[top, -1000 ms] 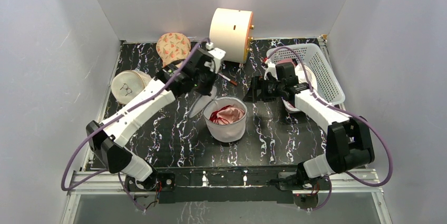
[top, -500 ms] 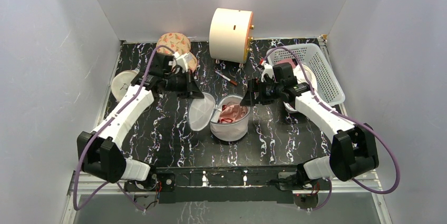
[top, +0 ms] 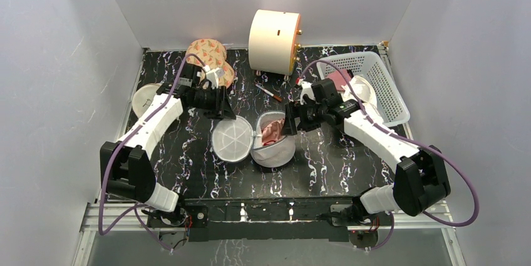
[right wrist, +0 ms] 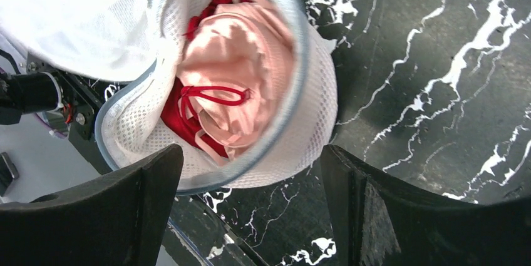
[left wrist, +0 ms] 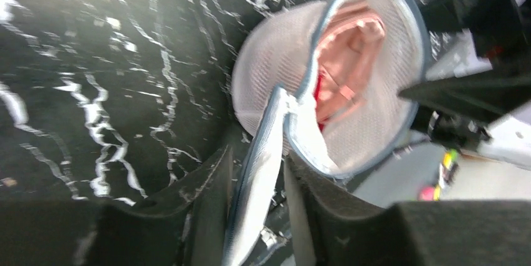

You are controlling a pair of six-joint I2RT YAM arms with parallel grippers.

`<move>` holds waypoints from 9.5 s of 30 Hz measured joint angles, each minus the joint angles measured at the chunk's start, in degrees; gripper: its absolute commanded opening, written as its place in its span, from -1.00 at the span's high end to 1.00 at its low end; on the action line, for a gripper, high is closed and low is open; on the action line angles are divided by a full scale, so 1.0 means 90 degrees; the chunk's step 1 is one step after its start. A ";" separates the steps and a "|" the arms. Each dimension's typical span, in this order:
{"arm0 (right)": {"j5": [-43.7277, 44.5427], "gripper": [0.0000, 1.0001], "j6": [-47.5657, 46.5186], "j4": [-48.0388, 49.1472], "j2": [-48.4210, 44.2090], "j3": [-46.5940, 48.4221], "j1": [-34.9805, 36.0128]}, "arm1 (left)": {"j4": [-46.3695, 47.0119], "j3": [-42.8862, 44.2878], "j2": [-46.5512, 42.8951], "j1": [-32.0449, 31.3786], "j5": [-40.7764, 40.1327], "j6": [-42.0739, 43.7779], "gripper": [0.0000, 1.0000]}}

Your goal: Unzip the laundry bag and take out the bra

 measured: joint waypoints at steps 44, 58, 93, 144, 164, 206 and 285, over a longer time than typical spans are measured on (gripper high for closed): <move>0.1872 0.11 -0.0532 -0.0634 0.1644 0.1826 0.1428 | 0.1175 -0.0585 -0.1073 -0.2288 -0.2528 -0.0889 -0.59; 0.2812 -0.34 -0.0702 -0.0663 0.1676 0.1826 0.1744 | 0.1166 -0.0634 -0.1098 -0.2288 -0.2730 -0.0886 -0.60; 0.3701 1.00 -0.0413 0.0214 0.0010 0.1506 0.2948 | 0.1032 -0.0874 -0.2203 -0.2288 -0.4112 -0.0906 -0.64; 0.4364 1.00 -0.0566 0.0843 -0.1880 0.1897 0.2948 | 0.3779 -0.2584 -0.2341 -0.2288 -0.0954 -0.1093 -0.27; 0.4369 1.00 -0.0561 0.0852 -0.1877 0.1885 0.2948 | 0.4789 -0.2985 -0.2737 -0.3371 -0.1486 -0.1316 -0.24; 0.4937 1.00 -0.0622 0.1399 -0.1880 0.1807 0.2948 | 0.3973 -0.3288 -0.2346 -0.3497 -0.2960 -0.1292 1.00; 0.6465 1.00 -0.2101 0.3152 0.0364 0.4473 -0.2152 | 0.2402 -0.2208 -0.2858 -0.3497 -0.3679 -0.0474 -0.80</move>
